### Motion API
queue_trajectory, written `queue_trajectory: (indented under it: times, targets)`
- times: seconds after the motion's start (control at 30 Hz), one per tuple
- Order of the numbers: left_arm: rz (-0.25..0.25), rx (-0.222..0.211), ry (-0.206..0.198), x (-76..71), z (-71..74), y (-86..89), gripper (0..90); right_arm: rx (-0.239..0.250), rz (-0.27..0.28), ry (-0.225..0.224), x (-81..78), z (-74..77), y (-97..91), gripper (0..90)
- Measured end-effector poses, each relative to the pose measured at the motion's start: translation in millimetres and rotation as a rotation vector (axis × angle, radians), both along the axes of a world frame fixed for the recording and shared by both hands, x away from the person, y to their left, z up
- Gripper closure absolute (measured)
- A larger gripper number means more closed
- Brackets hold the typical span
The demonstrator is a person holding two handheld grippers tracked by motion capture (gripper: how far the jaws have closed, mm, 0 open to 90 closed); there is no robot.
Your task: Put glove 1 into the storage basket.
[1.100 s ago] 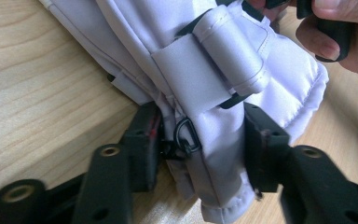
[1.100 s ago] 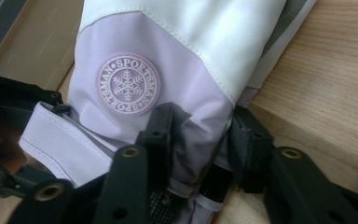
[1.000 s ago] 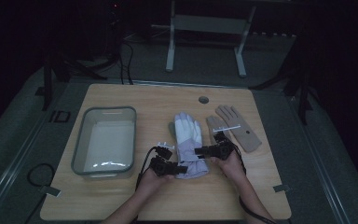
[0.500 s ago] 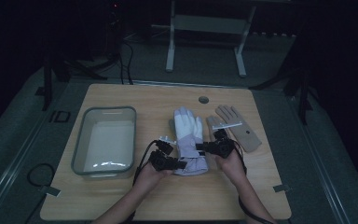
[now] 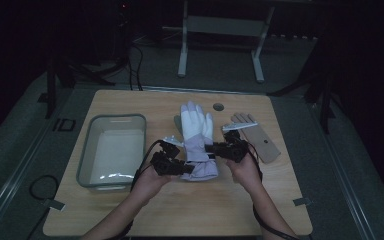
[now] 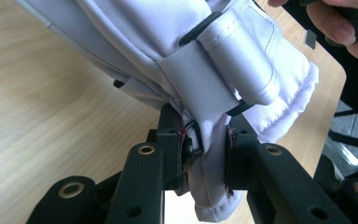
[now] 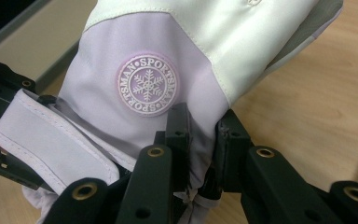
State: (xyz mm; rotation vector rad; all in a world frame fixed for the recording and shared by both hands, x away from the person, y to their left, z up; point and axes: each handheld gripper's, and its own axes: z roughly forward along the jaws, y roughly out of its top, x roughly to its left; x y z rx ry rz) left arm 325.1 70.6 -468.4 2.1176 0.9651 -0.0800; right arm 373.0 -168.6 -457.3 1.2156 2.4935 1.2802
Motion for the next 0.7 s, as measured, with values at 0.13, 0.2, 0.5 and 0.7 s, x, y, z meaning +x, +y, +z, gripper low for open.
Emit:
queue_trajectory:
  times: [0.13,0.2,0.5,0.7]
  targets:
    - [-0.001,0.004,-0.010,-1.1,8.4,9.9,73.6,0.000,0.009,-0.020,-0.3,9.0,9.7,78.0]
    - [0.004,0.006,-0.017,-2.7,13.4,16.5,73.6,0.001,0.022,-0.028,-0.1,14.1,16.4,78.0]
    - [0.026,0.035,-0.035,-8.5,30.3,48.9,73.7,0.002,0.064,-0.044,2.1,28.9,52.6,78.0]
    - [0.058,0.054,-0.040,-14.4,36.0,79.1,73.7,-0.001,0.096,-0.051,3.9,34.4,87.5,78.0]
